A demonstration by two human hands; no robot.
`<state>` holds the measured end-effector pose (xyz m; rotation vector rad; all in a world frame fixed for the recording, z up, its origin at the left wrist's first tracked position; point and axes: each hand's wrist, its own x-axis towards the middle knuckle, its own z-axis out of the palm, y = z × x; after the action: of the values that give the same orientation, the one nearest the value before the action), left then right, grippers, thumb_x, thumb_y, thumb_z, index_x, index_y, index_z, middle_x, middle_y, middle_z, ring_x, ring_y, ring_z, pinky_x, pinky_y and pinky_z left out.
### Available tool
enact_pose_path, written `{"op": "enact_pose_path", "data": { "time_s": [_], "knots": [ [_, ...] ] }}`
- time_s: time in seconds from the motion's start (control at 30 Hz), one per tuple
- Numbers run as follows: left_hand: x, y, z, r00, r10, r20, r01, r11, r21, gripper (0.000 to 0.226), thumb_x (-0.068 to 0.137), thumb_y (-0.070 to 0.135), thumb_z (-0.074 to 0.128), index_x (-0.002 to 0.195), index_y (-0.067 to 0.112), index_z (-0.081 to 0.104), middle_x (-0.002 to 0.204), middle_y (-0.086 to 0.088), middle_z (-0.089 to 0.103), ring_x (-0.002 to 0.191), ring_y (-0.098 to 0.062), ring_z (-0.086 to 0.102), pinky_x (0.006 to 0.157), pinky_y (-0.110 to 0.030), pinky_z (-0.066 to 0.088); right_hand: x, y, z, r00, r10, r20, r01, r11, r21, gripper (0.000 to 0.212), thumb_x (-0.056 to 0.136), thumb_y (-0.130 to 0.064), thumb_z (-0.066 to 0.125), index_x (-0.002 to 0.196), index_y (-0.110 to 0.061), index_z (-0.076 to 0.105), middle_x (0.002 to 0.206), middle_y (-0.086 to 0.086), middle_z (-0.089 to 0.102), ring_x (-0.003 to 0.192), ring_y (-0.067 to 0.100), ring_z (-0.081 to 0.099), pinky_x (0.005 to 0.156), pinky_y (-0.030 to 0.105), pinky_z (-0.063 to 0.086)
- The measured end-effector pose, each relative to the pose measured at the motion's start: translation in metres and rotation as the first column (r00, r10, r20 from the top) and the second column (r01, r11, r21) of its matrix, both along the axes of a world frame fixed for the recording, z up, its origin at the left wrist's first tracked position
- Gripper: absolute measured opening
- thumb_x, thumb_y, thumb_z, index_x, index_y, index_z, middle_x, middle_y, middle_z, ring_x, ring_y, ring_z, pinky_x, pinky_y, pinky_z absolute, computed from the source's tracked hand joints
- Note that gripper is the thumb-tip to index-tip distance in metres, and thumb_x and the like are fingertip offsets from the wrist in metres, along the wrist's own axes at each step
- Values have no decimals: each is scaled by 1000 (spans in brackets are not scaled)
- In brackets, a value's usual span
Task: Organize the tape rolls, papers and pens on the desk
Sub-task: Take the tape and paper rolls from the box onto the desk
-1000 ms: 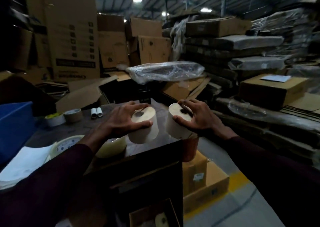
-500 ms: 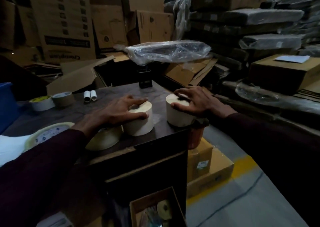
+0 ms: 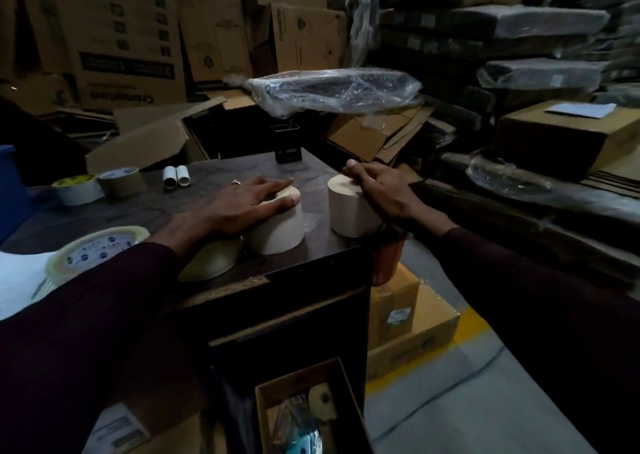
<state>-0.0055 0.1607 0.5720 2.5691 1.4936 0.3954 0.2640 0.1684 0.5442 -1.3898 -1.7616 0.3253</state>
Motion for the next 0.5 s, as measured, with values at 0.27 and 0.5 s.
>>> {"op": "enact_pose_path", "data": {
  "time_s": [0.27,0.5],
  "knots": [
    [13,4,-8,994,109,24,-109,994,8,88,69,88,22,146,45,31,141,0,41,132,-27,38,103,-42,30,-5,22,-2,999,18,-37,-17,999,34,33,103,-28,45,118,-18,72,119,3,72,111,11,63,89,19,49],
    [28,10,-9,995,103,8,-103,993,59,75,79,84,24,141,43,36,135,-4,47,126,-29,44,104,-45,34,-7,24,0,999,15,-52,-12,999,51,33,101,-20,44,117,-15,73,117,4,73,107,7,62,85,19,44]
  ]
}}
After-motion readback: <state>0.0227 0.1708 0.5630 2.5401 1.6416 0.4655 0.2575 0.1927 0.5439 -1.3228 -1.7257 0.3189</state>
